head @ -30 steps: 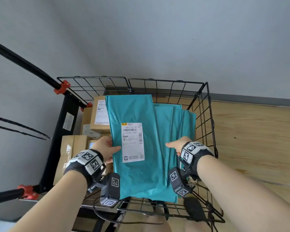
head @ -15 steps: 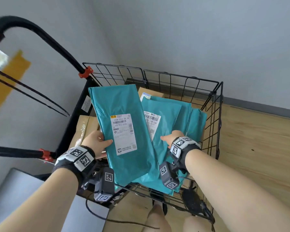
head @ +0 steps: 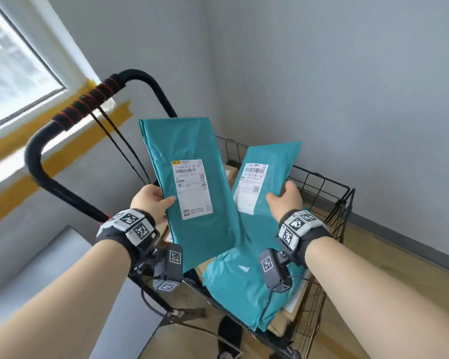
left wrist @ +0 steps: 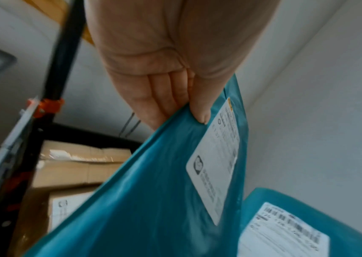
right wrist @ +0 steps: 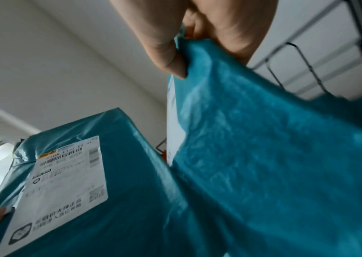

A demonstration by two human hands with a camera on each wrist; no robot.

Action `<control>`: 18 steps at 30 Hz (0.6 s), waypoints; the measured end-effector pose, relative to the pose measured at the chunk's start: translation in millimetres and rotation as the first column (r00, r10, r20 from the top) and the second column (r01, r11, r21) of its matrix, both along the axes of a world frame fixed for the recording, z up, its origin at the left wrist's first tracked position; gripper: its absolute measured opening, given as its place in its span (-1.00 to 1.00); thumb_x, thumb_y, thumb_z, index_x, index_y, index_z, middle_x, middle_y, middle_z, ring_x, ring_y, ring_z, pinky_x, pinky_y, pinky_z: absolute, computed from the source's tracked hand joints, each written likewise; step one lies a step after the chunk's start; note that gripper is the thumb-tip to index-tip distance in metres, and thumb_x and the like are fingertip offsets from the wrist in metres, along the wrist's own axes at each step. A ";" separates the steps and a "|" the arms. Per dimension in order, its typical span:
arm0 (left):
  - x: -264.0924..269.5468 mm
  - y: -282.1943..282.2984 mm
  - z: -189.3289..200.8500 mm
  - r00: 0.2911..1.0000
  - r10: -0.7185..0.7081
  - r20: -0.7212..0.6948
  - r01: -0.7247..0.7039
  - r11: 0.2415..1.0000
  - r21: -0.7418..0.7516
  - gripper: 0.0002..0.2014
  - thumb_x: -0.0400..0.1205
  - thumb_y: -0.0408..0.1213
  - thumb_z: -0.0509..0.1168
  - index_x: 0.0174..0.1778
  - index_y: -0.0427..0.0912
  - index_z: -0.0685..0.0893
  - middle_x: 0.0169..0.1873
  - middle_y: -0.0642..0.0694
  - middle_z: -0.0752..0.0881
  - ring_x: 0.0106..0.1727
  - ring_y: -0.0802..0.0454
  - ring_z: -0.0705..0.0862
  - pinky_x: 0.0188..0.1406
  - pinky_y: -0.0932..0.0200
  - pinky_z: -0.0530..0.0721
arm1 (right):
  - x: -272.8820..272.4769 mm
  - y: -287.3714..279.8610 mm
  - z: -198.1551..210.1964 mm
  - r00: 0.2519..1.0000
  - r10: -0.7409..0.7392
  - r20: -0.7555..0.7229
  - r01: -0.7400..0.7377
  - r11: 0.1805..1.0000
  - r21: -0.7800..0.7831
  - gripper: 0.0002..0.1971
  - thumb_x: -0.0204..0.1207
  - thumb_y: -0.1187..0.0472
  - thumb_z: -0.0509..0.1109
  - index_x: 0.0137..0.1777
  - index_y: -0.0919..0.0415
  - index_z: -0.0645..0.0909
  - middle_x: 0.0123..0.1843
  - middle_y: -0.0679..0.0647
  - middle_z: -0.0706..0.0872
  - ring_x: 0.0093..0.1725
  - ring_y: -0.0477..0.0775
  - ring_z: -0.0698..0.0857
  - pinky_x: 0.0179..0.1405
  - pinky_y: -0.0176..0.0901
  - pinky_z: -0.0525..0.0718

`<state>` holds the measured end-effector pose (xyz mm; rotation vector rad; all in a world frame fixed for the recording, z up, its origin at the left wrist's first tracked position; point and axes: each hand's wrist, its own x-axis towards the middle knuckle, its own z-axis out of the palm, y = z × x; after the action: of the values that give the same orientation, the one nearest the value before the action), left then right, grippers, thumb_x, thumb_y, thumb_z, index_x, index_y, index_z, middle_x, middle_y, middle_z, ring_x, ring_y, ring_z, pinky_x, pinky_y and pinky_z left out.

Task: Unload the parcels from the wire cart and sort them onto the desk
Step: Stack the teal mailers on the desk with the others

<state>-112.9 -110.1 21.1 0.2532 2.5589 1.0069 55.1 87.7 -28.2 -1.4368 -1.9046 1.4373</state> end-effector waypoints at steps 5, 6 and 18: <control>23.8 -58.8 29.0 0.976 0.165 -0.141 -0.172 0.984 -0.042 -0.80 0.56 -0.21 0.38 -0.06 -0.26 0.59 -0.14 -0.16 0.74 -0.17 -0.16 0.74 -0.19 -0.05 0.77 | -1.8 -13.9 44.0 0.995 0.085 -0.061 -0.079 0.992 0.094 -0.73 0.47 0.36 0.30 0.15 0.37 0.44 -0.02 0.23 0.66 0.02 0.28 0.69 -0.01 -0.05 0.61; 30.1 -74.1 32.8 0.967 0.202 -0.153 -0.210 0.977 -0.032 -0.80 0.55 -0.20 0.38 -0.05 -0.25 0.60 -0.13 -0.16 0.75 -0.16 -0.16 0.75 -0.15 -0.06 0.77 | -4.2 -21.8 51.9 0.991 0.116 -0.068 -0.108 0.989 0.105 -0.72 0.47 0.34 0.30 0.17 0.33 0.43 -0.06 0.16 0.64 0.01 0.25 0.69 0.04 -0.02 0.62; 122.1 -274.4 79.9 0.727 0.660 -0.190 -0.640 0.751 0.162 -0.74 0.57 -0.28 0.37 0.13 -0.29 0.58 0.07 -0.19 0.70 0.12 -0.16 0.67 0.13 0.07 0.64 | -42.6 -205.3 144.9 0.740 0.649 -0.176 -0.597 0.754 0.273 -0.77 0.51 0.38 0.27 0.12 0.42 0.63 -0.02 0.27 0.69 -0.10 0.15 0.59 -0.07 -0.16 0.51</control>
<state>9.2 -384.5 101.0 -0.6047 2.8891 1.3949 12.5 -117.6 116.7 -0.4662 -2.3856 1.5371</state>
